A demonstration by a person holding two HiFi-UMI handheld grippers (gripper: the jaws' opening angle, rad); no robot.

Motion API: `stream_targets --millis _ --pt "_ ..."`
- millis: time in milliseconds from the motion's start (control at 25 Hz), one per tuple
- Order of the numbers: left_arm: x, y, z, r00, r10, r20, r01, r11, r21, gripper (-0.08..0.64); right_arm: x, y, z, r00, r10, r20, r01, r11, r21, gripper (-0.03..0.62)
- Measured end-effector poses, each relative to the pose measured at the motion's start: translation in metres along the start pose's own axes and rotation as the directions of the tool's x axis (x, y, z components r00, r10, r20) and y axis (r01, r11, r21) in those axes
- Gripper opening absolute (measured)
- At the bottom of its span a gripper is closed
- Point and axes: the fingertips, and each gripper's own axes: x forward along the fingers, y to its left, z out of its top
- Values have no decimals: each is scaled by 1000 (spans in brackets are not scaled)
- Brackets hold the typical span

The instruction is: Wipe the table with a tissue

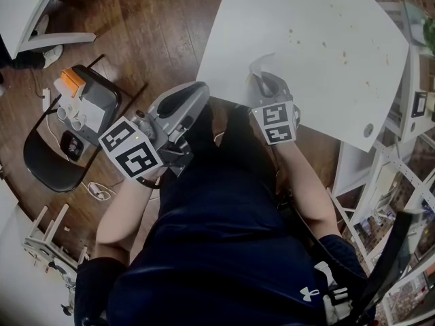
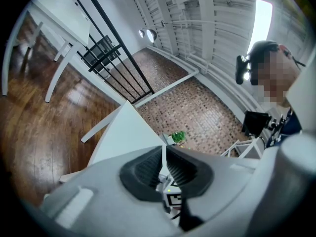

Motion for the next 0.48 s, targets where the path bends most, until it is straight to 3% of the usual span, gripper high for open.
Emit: stream_targets --millis 480 --pt "-3 6 9 1000 11 9 -11 1000 -2 21 12 0 14 1000 2 5 -2 1000 -8 20"
